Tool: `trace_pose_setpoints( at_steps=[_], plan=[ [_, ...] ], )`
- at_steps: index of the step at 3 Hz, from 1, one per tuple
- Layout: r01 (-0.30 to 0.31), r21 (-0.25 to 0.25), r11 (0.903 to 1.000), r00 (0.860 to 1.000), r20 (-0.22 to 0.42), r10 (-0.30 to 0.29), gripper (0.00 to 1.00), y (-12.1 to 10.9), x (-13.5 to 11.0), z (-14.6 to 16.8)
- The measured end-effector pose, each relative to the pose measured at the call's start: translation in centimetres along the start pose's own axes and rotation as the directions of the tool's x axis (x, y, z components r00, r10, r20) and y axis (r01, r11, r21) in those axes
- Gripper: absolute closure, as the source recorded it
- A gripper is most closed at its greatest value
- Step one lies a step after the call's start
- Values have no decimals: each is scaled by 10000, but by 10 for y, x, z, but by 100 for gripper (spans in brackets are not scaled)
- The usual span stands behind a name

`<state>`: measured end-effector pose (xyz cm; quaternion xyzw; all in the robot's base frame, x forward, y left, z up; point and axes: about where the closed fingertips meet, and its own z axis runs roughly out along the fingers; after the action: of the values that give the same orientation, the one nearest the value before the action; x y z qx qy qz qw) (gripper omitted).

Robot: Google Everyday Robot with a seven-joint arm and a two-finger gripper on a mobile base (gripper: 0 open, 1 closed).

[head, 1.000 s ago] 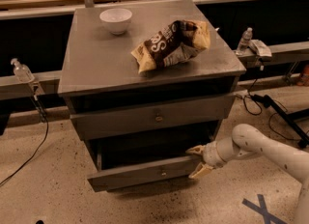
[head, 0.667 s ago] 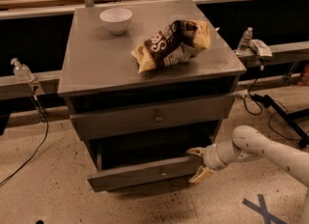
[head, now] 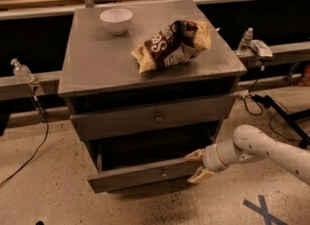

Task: Open middle drawer

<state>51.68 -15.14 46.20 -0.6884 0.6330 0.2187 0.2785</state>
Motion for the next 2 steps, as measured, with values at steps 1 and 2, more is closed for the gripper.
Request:
trace_pose_setpoints(
  at_steps=[1,2],
  plan=[
    [139,133,9998,9998,-154,-137,41,2,-7,-6],
    [356,352,9987,9987,-375,-343,40,-7,-8,-11]
  ],
)
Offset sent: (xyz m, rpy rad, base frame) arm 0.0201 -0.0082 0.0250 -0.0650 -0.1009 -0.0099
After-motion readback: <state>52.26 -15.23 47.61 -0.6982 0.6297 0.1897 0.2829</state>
